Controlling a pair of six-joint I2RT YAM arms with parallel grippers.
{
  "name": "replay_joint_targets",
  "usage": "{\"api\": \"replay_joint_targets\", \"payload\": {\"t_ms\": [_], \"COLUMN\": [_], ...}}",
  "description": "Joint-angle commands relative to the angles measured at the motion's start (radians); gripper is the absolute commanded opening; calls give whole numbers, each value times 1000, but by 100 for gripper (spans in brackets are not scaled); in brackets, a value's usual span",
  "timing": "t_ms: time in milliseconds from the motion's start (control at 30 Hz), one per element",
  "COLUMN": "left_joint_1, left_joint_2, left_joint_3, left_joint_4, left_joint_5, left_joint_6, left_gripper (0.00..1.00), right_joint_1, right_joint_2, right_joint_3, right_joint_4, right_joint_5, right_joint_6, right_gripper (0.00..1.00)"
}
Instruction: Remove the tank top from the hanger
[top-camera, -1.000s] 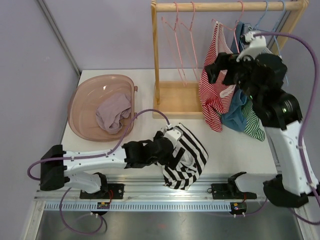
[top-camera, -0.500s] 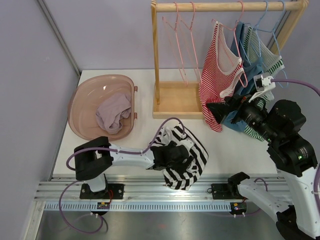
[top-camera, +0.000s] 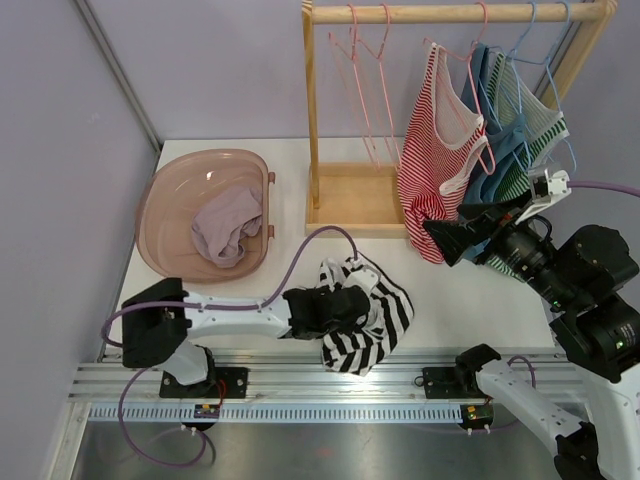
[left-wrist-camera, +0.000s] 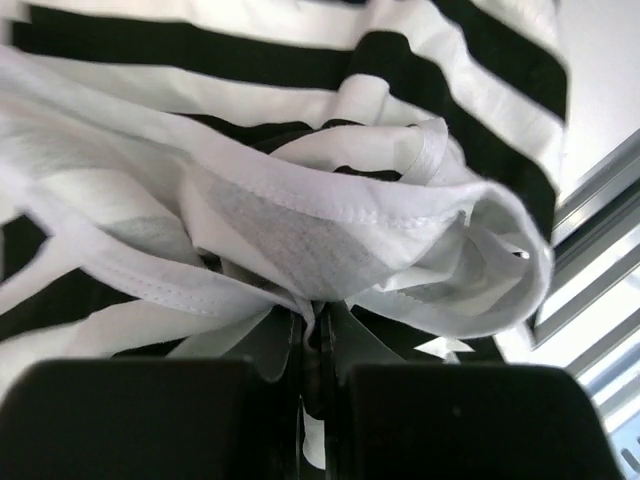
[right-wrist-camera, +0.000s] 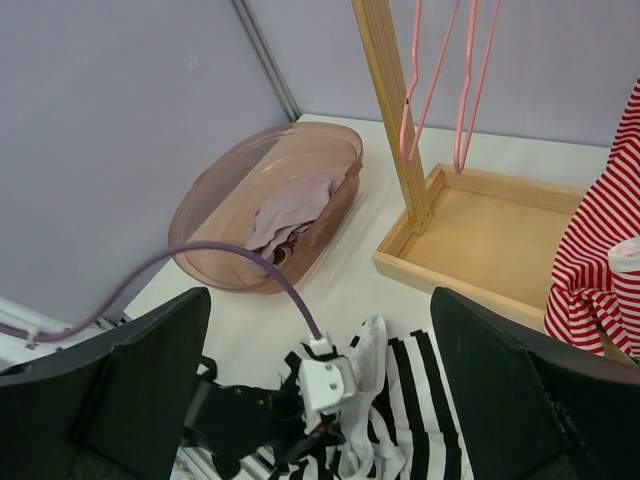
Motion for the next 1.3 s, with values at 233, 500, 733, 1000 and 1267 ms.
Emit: {"api": "replay_joint_targets", "payload": {"t_ms": [233, 500, 733, 1000, 1267], "left_joint_1": [40, 211, 544, 1071, 1300], "left_joint_2": [-314, -471, -511, -416, -293], "left_joint_3": [252, 474, 623, 669, 665], "left_joint_4": [-337, -497, -540, -506, -462], "left_joint_5": [-351, -430, -340, 94, 308], "left_joint_6": [56, 169, 258, 260, 252], "left_gripper": [0, 0, 0, 0, 54], "right_joint_1": [7, 6, 6, 7, 6], "right_joint_2": [-16, -6, 6, 37, 139], "right_joint_3": [-1, 13, 22, 59, 172], "right_joint_4": [-10, -10, -10, -31, -93], "right_joint_5": [30, 75, 148, 232, 317], "right_joint_6": [-6, -14, 3, -3, -27], "right_gripper": [99, 99, 99, 99, 100]}}
